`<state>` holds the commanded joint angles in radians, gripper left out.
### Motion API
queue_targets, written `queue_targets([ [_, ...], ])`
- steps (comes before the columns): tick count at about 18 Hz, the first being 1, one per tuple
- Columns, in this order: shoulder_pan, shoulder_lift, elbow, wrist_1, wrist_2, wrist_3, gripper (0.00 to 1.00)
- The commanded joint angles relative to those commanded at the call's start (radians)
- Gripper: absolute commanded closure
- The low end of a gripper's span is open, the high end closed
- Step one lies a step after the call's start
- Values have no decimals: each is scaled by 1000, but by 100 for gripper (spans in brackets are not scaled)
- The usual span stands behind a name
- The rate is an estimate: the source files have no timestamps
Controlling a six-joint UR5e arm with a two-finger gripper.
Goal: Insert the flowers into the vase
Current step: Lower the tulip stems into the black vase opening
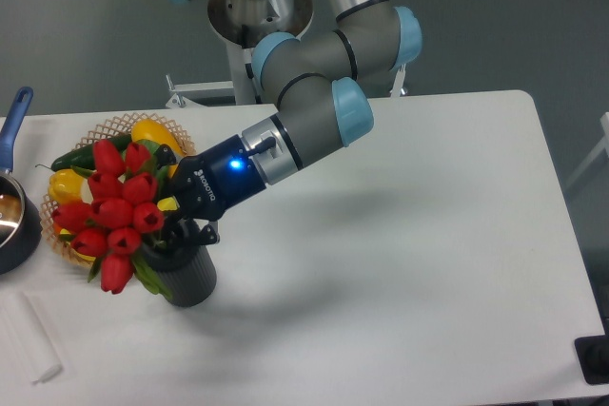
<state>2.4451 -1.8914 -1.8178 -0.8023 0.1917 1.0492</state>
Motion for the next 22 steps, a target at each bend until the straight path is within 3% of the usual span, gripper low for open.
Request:
queue_targets([
  [4,2,-9,0,2,49,26,65],
  [22,2,-21,-60,3,55,100,63],
])
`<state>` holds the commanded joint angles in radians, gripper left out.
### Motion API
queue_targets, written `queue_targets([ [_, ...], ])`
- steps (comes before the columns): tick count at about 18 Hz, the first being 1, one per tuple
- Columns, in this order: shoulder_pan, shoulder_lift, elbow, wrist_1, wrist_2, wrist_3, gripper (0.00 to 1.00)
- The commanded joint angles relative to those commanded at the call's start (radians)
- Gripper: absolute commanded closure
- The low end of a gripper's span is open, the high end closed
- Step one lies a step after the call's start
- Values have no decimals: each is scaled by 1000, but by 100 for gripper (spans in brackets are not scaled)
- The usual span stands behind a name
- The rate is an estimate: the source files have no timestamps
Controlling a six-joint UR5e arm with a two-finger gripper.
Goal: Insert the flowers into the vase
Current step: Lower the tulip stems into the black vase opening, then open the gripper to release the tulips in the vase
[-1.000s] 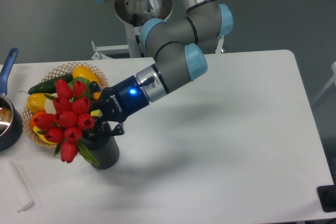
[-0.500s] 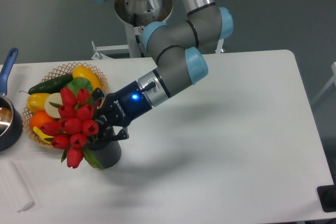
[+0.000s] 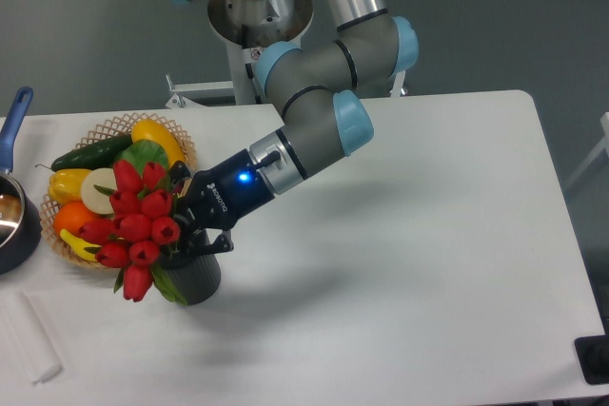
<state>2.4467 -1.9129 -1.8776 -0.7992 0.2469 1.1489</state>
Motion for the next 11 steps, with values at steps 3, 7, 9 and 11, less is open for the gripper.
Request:
queue_targets([
  [3,0,0,-6,0,54,34,58],
  [7,0,0,-6,0,55,38,53],
  [9,0,0,-11,0,57,48,49],
  [11,0,0,-15,0,58,58,44],
])
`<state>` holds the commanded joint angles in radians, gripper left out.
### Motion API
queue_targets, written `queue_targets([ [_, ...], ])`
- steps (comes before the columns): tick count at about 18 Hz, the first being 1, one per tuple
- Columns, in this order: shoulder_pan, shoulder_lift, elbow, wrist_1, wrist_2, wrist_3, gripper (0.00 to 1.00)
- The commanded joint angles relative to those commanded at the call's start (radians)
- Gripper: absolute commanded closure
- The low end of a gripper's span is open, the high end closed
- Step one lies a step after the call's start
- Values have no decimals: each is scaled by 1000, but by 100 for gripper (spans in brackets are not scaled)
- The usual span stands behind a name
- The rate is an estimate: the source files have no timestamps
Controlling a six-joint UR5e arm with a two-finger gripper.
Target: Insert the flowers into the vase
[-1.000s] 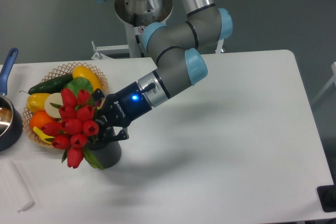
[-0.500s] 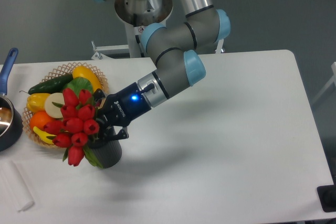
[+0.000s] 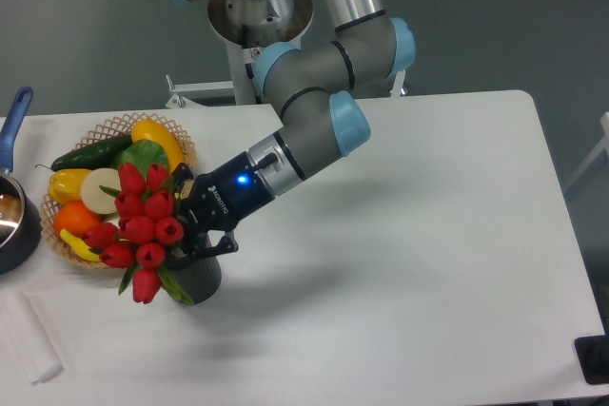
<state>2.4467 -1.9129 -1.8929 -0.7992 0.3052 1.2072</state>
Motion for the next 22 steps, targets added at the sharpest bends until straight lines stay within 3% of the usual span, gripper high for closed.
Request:
queue_targets([
  [1,2,0,0,2,0,11,31],
  [2,3,0,0,2,2,31,12],
  [4,5,2,-2,0,29,43,0],
  [9,12,17,-3,0,98,45,0],
  [13,14,67,-17,-2,237,43,0],
  [17,21,89,0,0,276,45,0],
  [22,49,181,5,0,509,109,0],
])
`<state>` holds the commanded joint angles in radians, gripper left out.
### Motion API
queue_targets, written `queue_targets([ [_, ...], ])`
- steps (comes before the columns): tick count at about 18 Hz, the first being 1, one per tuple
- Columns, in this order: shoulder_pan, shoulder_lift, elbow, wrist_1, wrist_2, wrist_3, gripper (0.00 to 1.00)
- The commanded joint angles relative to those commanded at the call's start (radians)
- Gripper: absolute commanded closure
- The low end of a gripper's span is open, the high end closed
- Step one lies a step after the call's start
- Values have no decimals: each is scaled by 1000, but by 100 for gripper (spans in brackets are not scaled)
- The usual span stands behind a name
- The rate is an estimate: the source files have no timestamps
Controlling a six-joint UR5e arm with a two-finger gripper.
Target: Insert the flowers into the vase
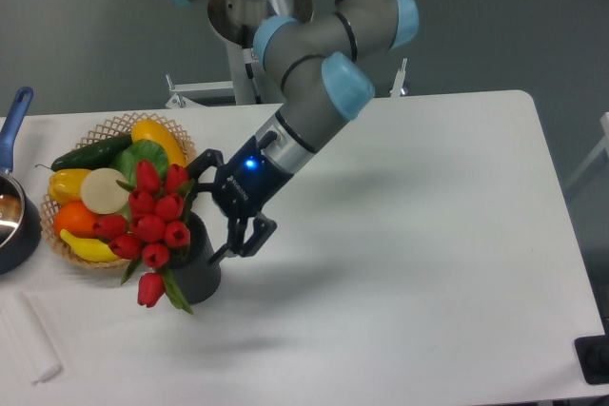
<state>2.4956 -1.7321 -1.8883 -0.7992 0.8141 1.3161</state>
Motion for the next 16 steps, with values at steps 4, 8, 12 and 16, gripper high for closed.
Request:
queue_targets([
  [4,43,92,0,-2,158,-8,0],
  [8,55,158,43,-14,420,-2,0],
  [12,58,157,127,-93,499,0,0],
  [16,95,157,234,-285,525,49,0],
])
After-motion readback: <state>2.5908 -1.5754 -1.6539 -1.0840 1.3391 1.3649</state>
